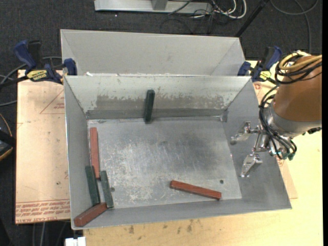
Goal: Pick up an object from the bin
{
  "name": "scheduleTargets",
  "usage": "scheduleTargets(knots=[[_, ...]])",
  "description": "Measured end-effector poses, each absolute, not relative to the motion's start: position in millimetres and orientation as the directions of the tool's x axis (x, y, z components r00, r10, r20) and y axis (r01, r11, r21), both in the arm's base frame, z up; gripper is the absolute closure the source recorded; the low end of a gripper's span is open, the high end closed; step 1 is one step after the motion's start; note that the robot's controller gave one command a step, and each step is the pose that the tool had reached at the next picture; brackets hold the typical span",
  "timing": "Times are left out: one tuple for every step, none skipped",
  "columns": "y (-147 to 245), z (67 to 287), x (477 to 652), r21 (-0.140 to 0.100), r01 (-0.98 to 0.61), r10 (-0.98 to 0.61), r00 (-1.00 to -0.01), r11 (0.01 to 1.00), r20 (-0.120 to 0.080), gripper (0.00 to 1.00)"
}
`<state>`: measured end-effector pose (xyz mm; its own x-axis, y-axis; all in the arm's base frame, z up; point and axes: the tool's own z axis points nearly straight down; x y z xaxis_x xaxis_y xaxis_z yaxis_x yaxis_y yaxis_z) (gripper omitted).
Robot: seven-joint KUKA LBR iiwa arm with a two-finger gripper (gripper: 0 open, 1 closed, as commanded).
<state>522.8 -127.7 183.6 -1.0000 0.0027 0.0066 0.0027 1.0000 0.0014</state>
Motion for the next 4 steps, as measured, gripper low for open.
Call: scheduleTargets(knots=[[-127.1, 187.0, 524.7, 0.0, 0.0, 0.0, -1.0, 1.0, -0.001, 0.0], [-111.9, 135.7, 512.2, -0.001, -0.061, -0.061, -0.998, 0.998, -0.006, 0.0], [-79.6, 91.5, 507.9, 0.001, -0.064, -0.064, -0.998, 0.998, 0.0, 0.0], [-63.3, 80.3, 484.8, -0.002, 0.029, 0.029, -1.0, 1.0, -0.009, 1.0]])
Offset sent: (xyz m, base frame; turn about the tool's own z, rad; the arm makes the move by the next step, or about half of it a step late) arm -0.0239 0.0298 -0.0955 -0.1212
